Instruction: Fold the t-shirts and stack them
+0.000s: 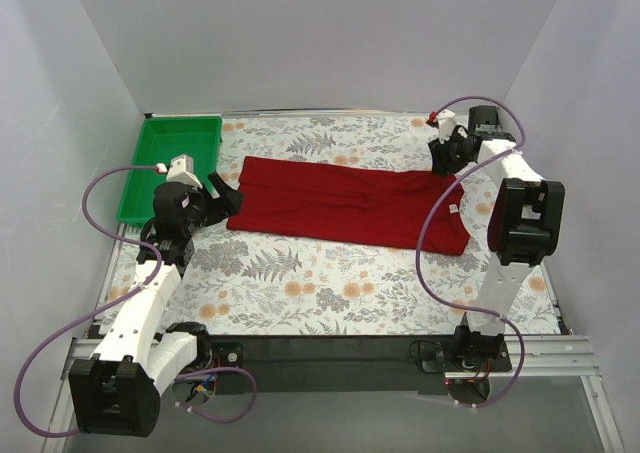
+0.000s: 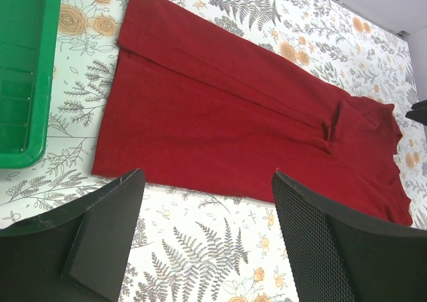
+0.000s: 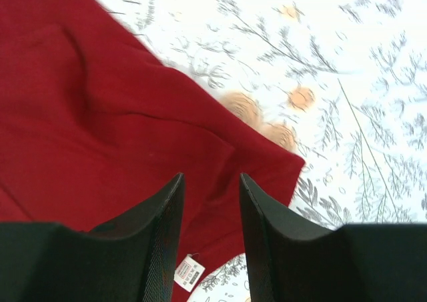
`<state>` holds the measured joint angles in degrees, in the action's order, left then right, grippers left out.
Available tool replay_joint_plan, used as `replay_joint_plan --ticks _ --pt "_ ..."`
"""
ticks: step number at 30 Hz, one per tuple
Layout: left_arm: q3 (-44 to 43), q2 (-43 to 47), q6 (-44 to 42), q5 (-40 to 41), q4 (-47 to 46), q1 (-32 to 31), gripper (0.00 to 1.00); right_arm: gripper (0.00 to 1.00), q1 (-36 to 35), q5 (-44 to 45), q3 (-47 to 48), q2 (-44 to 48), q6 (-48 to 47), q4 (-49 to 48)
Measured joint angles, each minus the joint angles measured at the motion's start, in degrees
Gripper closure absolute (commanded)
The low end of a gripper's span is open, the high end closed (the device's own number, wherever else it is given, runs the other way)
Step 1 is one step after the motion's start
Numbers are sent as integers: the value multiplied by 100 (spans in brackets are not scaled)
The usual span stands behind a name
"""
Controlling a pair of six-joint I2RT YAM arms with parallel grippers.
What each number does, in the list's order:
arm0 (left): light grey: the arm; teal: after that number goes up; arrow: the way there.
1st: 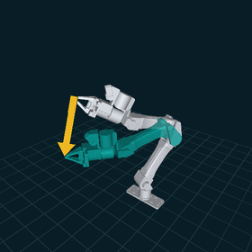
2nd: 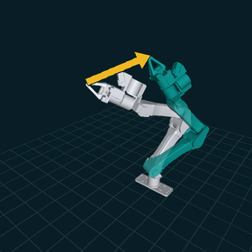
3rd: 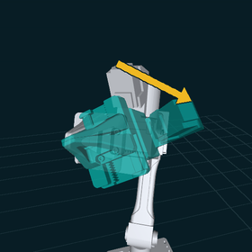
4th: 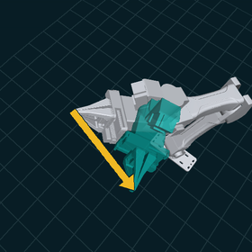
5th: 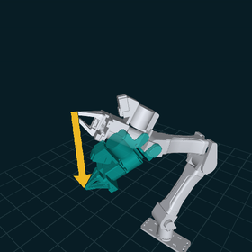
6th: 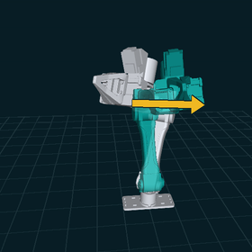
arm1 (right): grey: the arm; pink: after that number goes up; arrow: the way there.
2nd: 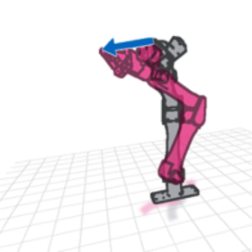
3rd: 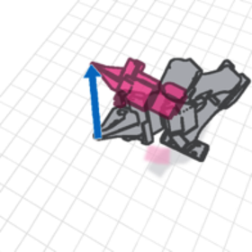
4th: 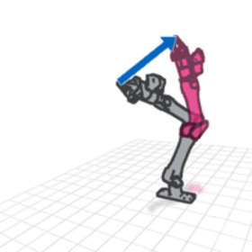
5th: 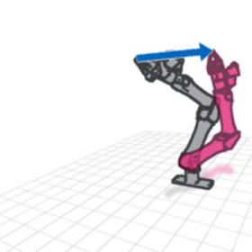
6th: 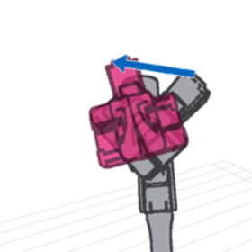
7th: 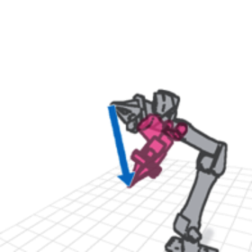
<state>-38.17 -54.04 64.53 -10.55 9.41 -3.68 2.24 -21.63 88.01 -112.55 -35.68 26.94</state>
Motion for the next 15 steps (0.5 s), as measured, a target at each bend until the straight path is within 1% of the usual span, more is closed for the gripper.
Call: replay_joint_plan --ticks 3,11,14,15 --pt "0 0 0 -2 0 0 29 62 109 76 0 -118 240 -68" --pt "0 0 0 -15 0 0 29 65 109 72 7 -568 560 -101" --pt "0 0 0 -31 0 0 29 68 114 42 37 -636 625 -96" --pt "0 0 0 -35 0 0 29 71 114 33 66 -651 658 -98"
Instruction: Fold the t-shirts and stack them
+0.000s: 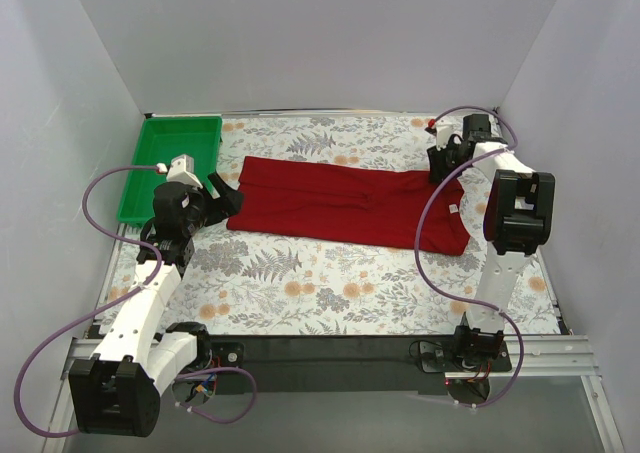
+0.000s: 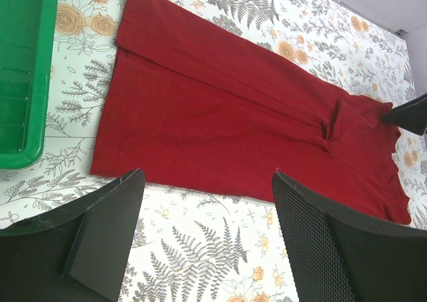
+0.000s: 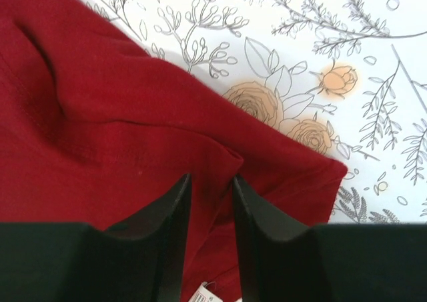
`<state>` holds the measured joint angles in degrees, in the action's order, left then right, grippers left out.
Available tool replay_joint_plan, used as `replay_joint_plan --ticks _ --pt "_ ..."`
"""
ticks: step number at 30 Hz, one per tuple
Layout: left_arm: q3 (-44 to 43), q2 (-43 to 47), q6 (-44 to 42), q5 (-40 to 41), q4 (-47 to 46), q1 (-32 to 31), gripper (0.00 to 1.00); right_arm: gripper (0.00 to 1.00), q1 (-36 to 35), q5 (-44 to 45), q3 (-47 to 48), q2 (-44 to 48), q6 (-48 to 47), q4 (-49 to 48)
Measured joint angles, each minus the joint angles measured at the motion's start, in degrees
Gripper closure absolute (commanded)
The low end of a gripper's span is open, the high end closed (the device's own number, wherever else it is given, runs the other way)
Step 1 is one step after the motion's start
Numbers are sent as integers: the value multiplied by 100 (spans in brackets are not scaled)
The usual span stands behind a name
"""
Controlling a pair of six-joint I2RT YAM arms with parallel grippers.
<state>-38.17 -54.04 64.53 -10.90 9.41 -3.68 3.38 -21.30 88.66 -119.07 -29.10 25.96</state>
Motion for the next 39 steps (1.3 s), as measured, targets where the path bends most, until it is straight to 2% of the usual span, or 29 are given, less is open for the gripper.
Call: replay_joint_plan --ticks 2,5,6,8,15,25,32,39 --pt "0 0 0 -9 0 0 29 75 0 -15 72 -31 46 -4" --pt "0 0 0 -11 0 0 29 87 0 -33 157 -39 85 -7" --pt "0 0 0 -11 0 0 29 95 -2 -39 173 -39 105 -22" --pt "0 -2 0 -13 0 0 29 99 2 -52 184 -39 144 -44" --pt "0 -2 0 -17 0 0 29 99 125 -205 -125 133 177 -243" --pt "0 -17 0 -37 0 0 29 99 402 -942 -1241 1207 -179 -863" --pt "0 -61 0 -55 0 0 29 99 402 -1357 -1563 1355 -413 -1443" --pt "0 -76 0 -59 0 0 29 96 404 -1108 -1725 1360 -446 -1740"
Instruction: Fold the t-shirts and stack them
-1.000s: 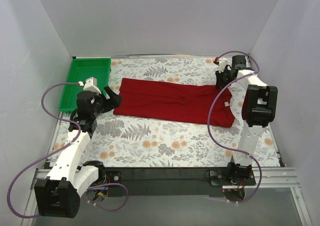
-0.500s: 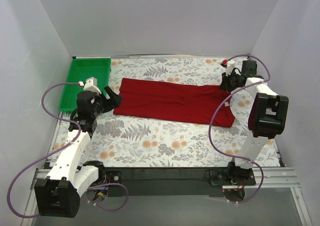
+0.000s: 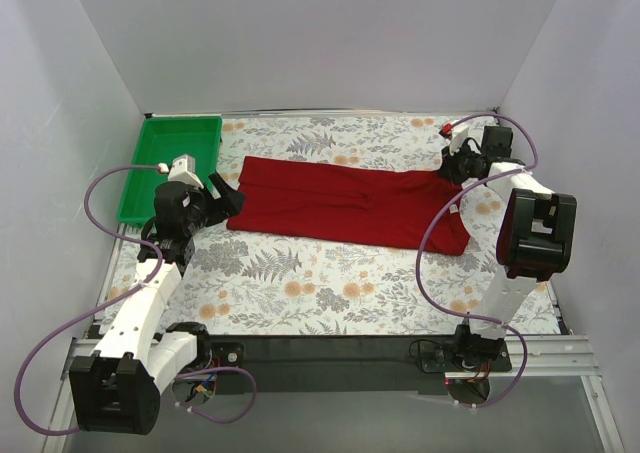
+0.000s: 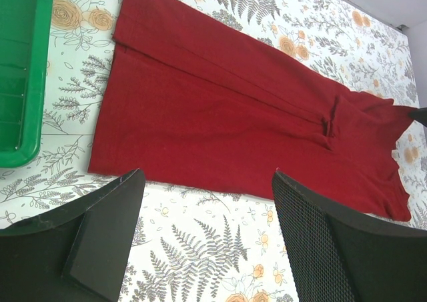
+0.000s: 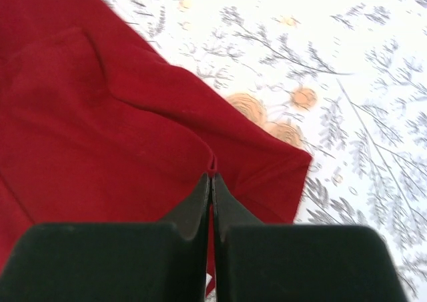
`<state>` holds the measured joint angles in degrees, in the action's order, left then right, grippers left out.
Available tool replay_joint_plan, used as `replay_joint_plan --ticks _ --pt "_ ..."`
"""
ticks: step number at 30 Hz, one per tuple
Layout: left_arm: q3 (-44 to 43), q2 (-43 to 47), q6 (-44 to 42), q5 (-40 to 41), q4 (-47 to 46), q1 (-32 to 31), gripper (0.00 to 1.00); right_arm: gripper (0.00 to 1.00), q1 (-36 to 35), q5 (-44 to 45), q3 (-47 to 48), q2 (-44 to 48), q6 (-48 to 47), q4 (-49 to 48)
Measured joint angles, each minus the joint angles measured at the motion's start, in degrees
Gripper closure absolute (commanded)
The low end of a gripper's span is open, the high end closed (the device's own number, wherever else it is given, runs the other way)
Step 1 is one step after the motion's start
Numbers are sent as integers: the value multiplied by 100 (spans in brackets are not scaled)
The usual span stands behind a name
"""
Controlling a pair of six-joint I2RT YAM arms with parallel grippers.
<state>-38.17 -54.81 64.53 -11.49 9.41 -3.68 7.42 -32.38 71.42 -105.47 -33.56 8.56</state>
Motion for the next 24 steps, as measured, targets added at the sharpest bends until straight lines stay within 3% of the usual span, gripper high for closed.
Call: replay_joint_plan --ticks 2,3,4,6,12,16,24 --pt "0 -7 0 -13 -2 0 29 90 9 271 0 -4 101 -31" --pt "0 -11 0 -20 0 0 29 71 11 413 0 -7 188 -68" --pt "0 -17 0 -33 0 0 29 62 13 516 0 -13 269 -96" --pt "0 -26 0 -55 0 0 29 55 22 763 0 -39 374 -168" --pt "0 -26 0 -101 0 0 29 57 33 929 4 -48 584 -264" --pt "0 -31 0 -122 -2 0 29 61 -68 483 260 -79 643 138" --pt "0 -103 0 -144 0 0 29 61 -1305 -153 1735 -837 706 1073"
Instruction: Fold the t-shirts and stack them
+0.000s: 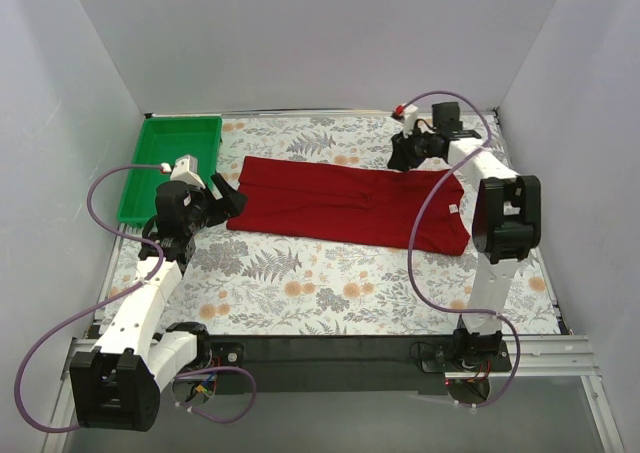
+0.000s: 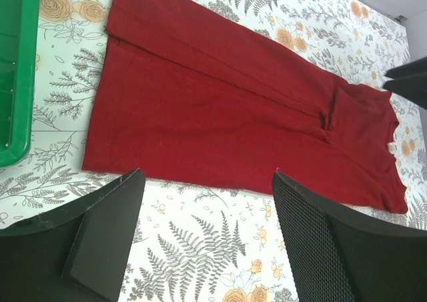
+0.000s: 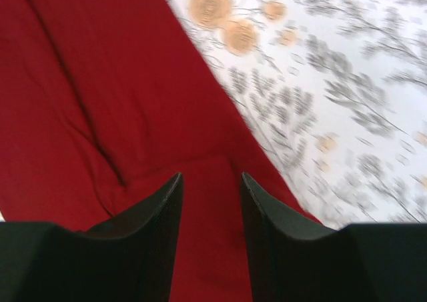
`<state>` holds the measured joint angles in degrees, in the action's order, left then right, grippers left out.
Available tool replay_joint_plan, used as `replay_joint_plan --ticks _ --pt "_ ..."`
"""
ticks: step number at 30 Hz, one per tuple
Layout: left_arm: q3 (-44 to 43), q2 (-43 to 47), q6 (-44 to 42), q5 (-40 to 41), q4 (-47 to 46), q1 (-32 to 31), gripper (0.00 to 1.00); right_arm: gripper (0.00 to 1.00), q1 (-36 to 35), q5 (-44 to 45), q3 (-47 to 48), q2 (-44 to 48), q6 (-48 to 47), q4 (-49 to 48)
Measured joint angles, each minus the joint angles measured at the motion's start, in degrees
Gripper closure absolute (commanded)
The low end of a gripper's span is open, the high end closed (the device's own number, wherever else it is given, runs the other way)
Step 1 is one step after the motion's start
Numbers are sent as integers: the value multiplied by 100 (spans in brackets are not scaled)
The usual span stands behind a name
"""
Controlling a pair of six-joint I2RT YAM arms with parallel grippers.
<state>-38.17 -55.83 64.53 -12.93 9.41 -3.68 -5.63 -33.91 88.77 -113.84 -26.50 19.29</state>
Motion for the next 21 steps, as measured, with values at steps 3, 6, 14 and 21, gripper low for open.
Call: replay_joint_plan --ticks 3,6,14,21 --pt "0 0 0 -4 -2 0 29 61 -420 42 422 -437 70 275" --pt "0 0 0 -9 -2 0 29 62 -629 186 693 -820 101 509" --pt "0 -11 0 -50 -7 0 29 61 -616 719 748 -997 142 804" --pt "0 -28 0 -105 -4 0 29 59 -608 979 754 -1012 129 809"
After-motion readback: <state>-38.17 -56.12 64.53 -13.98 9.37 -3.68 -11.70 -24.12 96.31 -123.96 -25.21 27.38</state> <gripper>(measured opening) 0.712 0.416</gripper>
